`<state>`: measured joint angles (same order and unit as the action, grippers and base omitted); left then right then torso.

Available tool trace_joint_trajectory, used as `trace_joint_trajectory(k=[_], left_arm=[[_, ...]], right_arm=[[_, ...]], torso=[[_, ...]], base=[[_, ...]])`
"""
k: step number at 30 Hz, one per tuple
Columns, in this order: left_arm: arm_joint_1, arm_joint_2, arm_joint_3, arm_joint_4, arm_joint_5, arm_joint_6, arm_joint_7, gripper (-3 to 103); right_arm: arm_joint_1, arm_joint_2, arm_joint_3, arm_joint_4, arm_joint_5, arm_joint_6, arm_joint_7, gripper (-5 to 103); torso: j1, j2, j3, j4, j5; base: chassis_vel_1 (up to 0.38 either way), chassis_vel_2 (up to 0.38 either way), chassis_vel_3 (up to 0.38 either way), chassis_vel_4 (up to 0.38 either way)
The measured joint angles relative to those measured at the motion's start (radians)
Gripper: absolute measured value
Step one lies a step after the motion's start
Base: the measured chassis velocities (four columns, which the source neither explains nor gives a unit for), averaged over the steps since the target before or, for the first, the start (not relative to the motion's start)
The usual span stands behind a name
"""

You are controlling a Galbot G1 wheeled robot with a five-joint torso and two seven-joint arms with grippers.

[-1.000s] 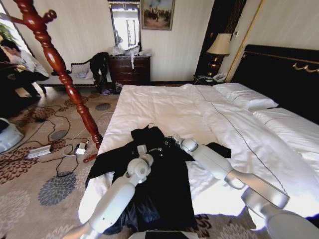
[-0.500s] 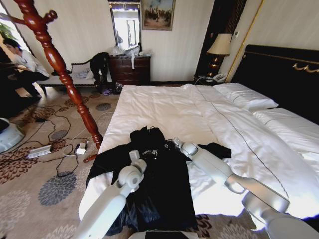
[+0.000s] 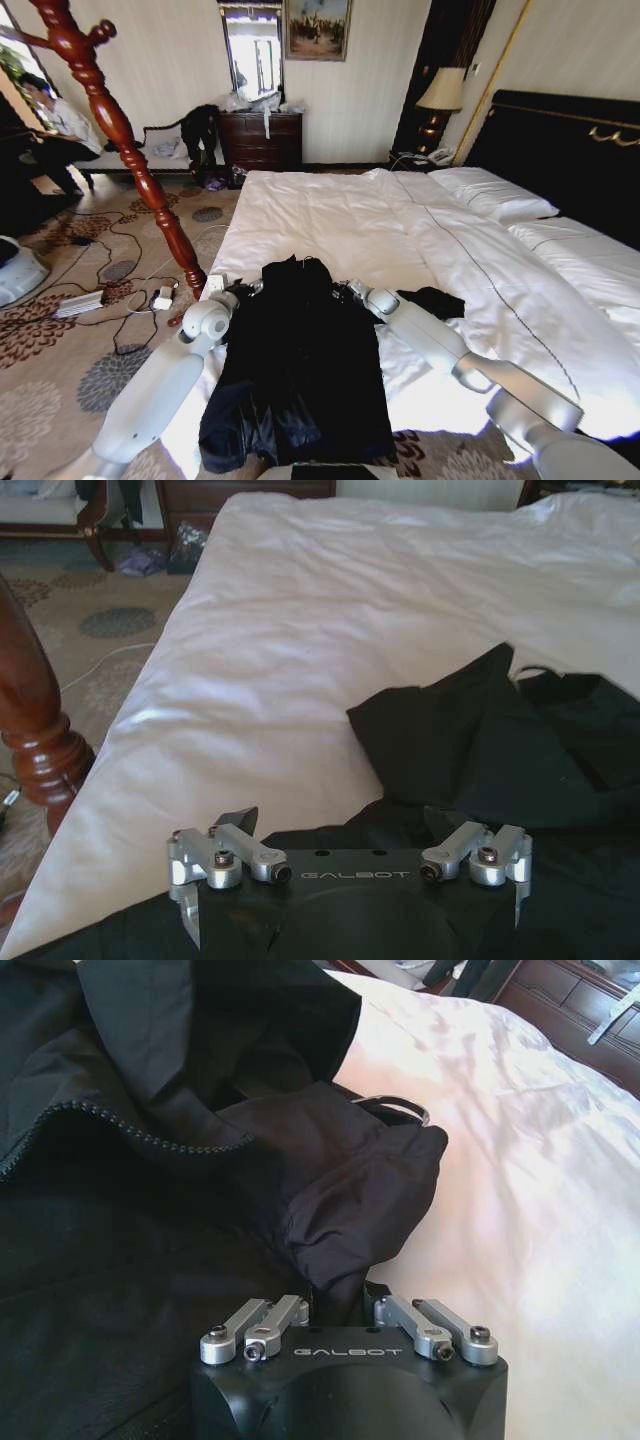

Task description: Pick up the clothes from the bed and hang them on the clothes hanger.

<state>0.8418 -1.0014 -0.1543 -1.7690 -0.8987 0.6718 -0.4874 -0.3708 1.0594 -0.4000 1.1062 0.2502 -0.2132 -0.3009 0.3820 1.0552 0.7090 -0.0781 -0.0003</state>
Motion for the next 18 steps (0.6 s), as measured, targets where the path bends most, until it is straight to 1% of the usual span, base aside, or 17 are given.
trace_joint_trajectory(k=[2,4,7,11,13,16,17,18], left_arm=[[-0.002,-0.008,0.001,0.01,-0.001,-0.001,0.003,97],[-0.003,-0.027,0.011,0.008,-0.012,-0.006,0.012,100],[0.001,-0.043,0.029,0.006,0.001,-0.005,0.011,100],[0.014,-0.067,0.045,0.026,0.009,0.009,-0.021,100],[0.03,-0.074,0.059,0.025,0.009,0.016,-0.026,100],[0.048,-0.08,0.076,0.013,-0.002,0.026,-0.035,100],[0.057,-0.083,0.083,0.004,-0.019,0.032,-0.048,100],[0.065,-0.085,0.089,-0.005,-0.041,0.038,-0.064,100]], right_arm=[[-0.001,-0.002,0.0,0.003,-0.001,0.0,0.001,22],[-0.005,-0.005,-0.001,0.006,-0.002,0.0,0.004,22],[-0.01,-0.007,-0.001,0.01,-0.002,0.0,0.007,22],[-0.016,-0.006,-0.003,0.017,0.003,0.003,0.012,22],[-0.017,-0.001,-0.008,0.02,0.012,0.004,0.017,22],[-0.013,0.005,-0.016,0.021,0.02,0.004,0.022,22],[-0.01,0.008,-0.019,0.02,0.026,0.003,0.024,20],[-0.008,0.01,-0.022,0.02,0.035,0.001,0.027,25]], torso=[[0.0,0.0,0.0,0.0002,0.0],[0.0,0.0,0.0,0.0003,0.0002],[0.0,0.0,0.0,0.0001,0.0004],[0.0,0.0,0.0,-0.0001,0.0001],[0.0,0.0,0.0,-0.0003,0.0001],[0.0,0.0,0.0,-0.0002,0.0001],[0.0,0.0,0.0,-0.0001,0.0001],[0.0,0.0,0.0,0.0003,0.0002]], base=[[0.0,0.0,0.0,0.0],[0.0,0.0,0.0,0.0],[0.0,0.0,0.0,0.0],[0.0,0.0,0.0,0.0],[0.0,0.0,0.0,0.0],[0.0,0.0,0.0,0.0],[0.0,0.0,0.0,0.0],[0.0,0.0,0.0,0.0]])
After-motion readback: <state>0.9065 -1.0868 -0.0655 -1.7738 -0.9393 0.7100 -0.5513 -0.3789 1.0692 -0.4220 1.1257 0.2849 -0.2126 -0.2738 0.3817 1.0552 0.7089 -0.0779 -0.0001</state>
